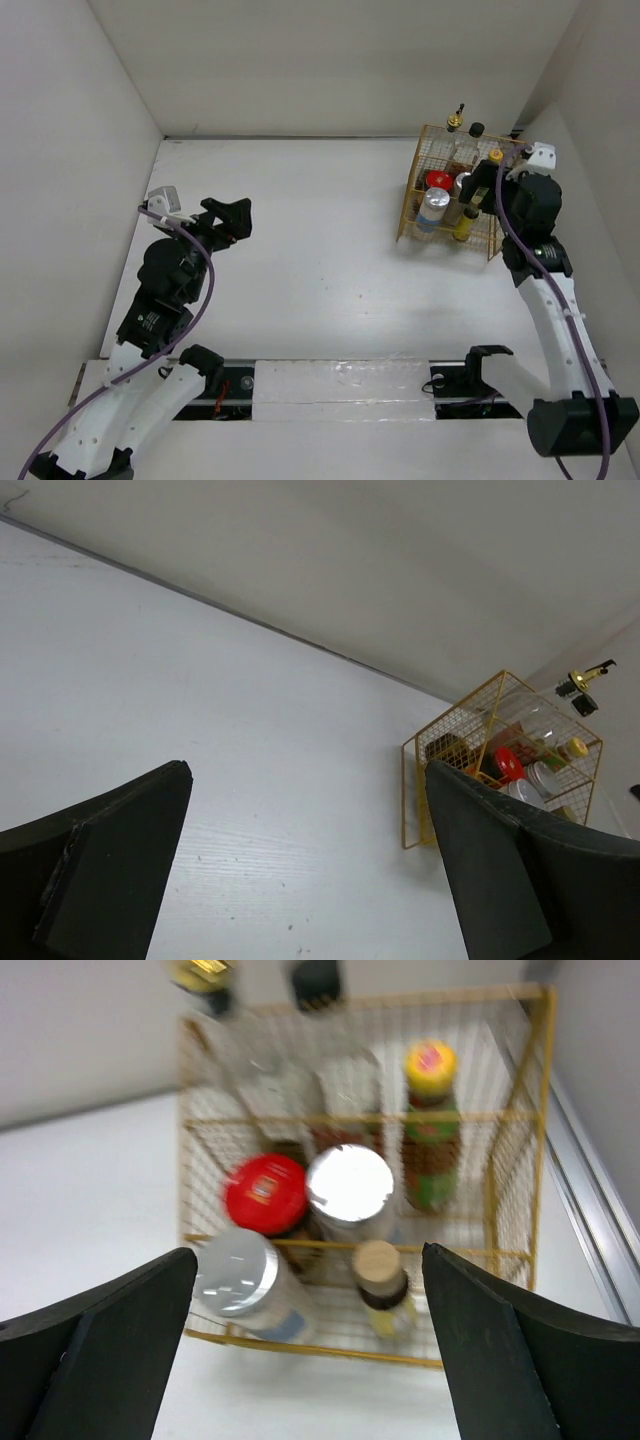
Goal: Organize the condiment bottles
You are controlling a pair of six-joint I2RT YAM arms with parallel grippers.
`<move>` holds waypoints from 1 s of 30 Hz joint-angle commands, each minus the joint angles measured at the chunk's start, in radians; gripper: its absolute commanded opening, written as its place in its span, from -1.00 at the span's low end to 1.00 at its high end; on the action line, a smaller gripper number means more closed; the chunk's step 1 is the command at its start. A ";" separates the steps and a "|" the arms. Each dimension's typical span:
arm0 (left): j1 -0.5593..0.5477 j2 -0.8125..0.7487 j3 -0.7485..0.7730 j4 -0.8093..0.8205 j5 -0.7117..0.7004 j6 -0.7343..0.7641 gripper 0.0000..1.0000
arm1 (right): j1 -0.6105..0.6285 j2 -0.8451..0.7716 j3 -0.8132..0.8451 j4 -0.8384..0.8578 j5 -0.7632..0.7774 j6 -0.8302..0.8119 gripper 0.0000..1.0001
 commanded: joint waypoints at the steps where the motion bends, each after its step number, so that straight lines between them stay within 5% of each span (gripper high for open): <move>1: 0.000 0.009 0.033 0.030 0.016 0.024 0.99 | 0.059 -0.062 0.068 0.092 -0.064 -0.027 1.00; 8: 0.000 0.009 0.033 0.030 0.016 0.034 0.99 | 0.281 0.001 0.175 0.181 -0.332 -0.089 1.00; 19: 0.000 -0.020 0.033 0.040 -0.028 0.043 0.99 | 0.824 0.372 0.277 0.276 -0.236 -0.139 1.00; 30: 0.000 -0.029 0.024 0.040 -0.029 0.043 0.99 | 0.938 0.736 0.274 0.408 -0.182 -0.102 1.00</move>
